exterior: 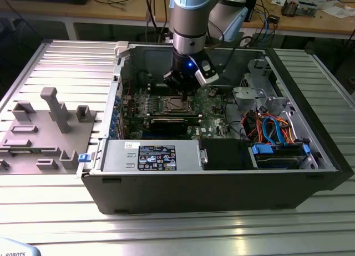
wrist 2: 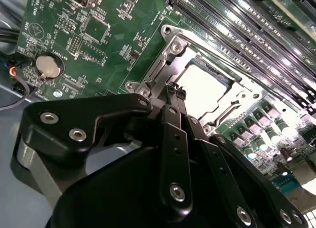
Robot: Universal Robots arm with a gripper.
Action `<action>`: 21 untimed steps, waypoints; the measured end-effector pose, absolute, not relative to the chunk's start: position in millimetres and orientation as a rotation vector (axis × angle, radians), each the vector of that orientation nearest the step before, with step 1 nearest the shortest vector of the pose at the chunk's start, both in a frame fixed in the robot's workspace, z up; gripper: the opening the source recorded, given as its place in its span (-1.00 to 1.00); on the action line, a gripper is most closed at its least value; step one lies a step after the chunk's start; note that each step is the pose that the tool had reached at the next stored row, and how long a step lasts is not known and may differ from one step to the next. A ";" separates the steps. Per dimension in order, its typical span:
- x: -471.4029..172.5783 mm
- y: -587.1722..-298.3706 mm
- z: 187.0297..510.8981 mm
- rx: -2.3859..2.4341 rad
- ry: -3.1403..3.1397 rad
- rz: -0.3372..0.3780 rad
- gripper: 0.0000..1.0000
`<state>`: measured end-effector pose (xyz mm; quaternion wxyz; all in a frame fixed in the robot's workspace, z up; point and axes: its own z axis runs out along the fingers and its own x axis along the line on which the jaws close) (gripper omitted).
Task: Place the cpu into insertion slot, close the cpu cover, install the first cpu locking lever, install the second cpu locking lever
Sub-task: 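Install the first cpu locking lever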
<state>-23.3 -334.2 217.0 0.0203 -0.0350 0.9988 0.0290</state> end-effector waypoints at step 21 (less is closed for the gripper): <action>-23.3 -334.0 255.0 -0.115 3.098 -0.225 -0.79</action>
